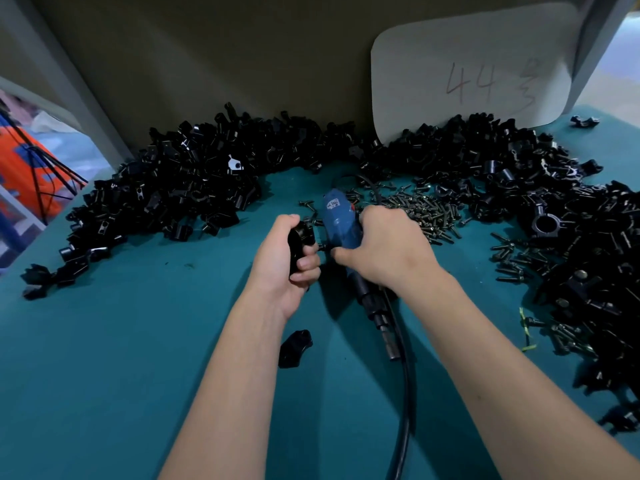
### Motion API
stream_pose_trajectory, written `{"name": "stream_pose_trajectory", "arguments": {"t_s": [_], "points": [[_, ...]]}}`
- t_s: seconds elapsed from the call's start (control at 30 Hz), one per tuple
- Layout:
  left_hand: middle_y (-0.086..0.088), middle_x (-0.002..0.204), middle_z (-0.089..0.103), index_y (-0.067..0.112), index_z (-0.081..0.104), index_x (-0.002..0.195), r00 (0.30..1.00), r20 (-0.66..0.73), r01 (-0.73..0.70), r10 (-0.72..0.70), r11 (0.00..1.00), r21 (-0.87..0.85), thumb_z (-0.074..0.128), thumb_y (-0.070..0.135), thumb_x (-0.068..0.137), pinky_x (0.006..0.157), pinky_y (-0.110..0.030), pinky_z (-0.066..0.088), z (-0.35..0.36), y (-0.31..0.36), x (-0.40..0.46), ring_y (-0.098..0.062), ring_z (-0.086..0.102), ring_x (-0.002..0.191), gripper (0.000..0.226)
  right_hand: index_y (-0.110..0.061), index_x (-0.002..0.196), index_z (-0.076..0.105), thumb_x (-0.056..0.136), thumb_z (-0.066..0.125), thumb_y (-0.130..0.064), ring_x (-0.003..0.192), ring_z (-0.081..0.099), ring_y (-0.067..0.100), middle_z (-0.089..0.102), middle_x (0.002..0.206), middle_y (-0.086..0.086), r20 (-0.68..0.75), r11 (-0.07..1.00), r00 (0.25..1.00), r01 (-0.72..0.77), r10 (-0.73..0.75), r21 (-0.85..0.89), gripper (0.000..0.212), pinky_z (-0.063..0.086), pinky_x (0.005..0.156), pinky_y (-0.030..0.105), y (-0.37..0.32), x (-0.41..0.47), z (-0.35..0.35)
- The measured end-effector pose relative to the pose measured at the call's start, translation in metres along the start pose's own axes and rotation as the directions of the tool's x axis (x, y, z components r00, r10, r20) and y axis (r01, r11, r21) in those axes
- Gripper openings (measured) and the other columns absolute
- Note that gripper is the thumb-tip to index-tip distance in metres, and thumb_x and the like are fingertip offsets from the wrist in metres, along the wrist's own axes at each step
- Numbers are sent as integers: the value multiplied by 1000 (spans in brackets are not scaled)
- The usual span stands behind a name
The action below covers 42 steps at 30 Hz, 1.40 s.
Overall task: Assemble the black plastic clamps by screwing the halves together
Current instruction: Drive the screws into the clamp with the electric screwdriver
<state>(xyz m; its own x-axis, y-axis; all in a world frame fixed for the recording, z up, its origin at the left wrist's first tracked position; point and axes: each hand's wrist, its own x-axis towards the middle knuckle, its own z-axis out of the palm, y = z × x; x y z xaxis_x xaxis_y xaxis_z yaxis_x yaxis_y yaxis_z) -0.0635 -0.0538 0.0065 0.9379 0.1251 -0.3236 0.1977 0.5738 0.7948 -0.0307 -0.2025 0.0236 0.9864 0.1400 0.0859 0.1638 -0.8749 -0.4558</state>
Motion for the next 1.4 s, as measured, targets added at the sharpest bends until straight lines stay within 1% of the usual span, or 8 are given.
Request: {"name": "stream_pose_trajectory", "arguments": {"t_s": [0.07,0.13,0.23,0.4,0.53,0.73,0.93,1.4], "points": [[2,62,39,18,38,87,999,22,25,-25,999,25,48,33,102,29,-15,20,-2,2,0,-6,29,41,23,-7,107,66,75,86,-44,80,69,32,70,84,8,89,965,995,-66,45,254,52,57,68,40,8,4,-10],[2,61,38,19,37,89,998,30,59,-62,996,67,49,35,101,28,-15,19,-4,5,0,-6,31,39,23,0,130,62,80,87,-31,82,76,23,76,100,11,162,786,984,-153,68,599,64,62,73,38,16,5,-20],[2,60,36,19,37,89,994,43,91,-96,989,116,49,38,102,27,-16,19,-7,7,-1,-7,31,38,26,-5,112,70,89,76,-26,57,68,7,76,78,1,175,475,983,-180,55,861,32,53,50,23,26,7,-41],[2,61,36,19,37,88,994,68,76,-88,983,164,50,34,102,29,-17,21,-8,7,-1,-8,32,41,25,-9,115,54,88,71,-39,62,58,14,63,81,3,151,-139,988,-155,-41,978,44,54,57,28,33,7,-61],[0,59,39,18,41,89,986,-17,-148,168,910,386,52,30,101,35,-19,19,-8,3,3,-13,33,43,20,-10,111,54,93,75,-41,73,67,20,64,85,6,85,-385,986,-24,142,923,41,58,67,31,25,12,-63],[0,60,32,22,41,75,967,86,-252,239,854,456,57,37,84,40,-19,14,-8,2,2,-15,23,44,24,-18,102,53,91,79,-32,55,52,11,56,72,-3,-55,-281,947,149,318,948,31,47,54,28,22,10,-61],[8,56,35,0,41,81,932,214,-354,292,613,707,55,37,83,43,-22,23,-4,-5,5,-10,28,44,40,-16,109,45,93,76,-34,50,43,13,49,66,-1,-111,-309,892,265,438,913,39,43,50,27,17,4,-69],[8,55,30,6,39,74,947,283,-318,155,595,738,55,34,80,45,-26,19,4,-10,2,-13,24,47,32,-12,100,40,97,62,-16,47,39,15,44,60,0,-209,-250,884,333,418,909,23,38,50,28,11,2,-65]]}}
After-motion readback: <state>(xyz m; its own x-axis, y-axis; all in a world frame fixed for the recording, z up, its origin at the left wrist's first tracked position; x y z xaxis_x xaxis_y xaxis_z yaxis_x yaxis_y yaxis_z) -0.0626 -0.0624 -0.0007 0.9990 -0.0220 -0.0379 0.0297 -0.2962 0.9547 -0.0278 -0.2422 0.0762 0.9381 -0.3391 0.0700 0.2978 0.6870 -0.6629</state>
